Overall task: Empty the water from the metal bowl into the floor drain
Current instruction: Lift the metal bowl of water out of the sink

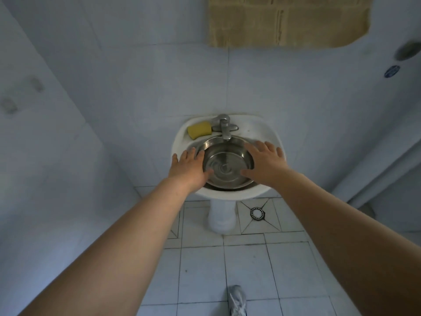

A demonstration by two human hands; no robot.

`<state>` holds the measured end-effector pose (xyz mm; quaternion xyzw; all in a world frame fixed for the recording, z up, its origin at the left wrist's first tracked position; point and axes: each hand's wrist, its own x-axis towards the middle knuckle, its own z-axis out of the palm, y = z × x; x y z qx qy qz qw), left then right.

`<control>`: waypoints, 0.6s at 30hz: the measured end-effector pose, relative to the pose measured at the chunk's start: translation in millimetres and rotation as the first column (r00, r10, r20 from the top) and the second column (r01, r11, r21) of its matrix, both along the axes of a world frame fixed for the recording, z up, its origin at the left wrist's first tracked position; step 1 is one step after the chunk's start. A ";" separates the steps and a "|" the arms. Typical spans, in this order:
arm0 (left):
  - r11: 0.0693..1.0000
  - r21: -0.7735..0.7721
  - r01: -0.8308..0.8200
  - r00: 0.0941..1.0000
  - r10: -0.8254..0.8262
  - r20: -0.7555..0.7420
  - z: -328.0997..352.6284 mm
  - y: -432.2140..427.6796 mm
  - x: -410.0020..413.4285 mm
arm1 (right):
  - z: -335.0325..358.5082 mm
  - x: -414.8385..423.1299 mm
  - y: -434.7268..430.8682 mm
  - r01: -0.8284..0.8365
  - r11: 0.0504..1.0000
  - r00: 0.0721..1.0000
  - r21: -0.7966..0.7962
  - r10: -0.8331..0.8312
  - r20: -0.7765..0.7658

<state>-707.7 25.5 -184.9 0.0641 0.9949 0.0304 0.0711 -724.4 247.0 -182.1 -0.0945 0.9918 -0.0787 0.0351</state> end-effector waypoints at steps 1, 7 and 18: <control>1.000 0.007 -0.007 1.000 0.007 0.002 -5.8 2.0 -16.8 | -6.7 -19.3 1.6 -0.009 1.000 1.000 -0.004 0.009 0.008; 0.997 0.056 -0.048 0.997 0.045 0.056 -28.0 7.4 -72.8 | -30.0 -85.7 6.0 -0.038 0.999 0.996 -0.024 0.039 0.075; 0.961 0.206 -0.183 0.960 0.130 0.246 -74.5 -15.3 -162.1 | -72.4 -168.4 8.7 0.084 0.992 0.962 -0.094 -0.056 0.266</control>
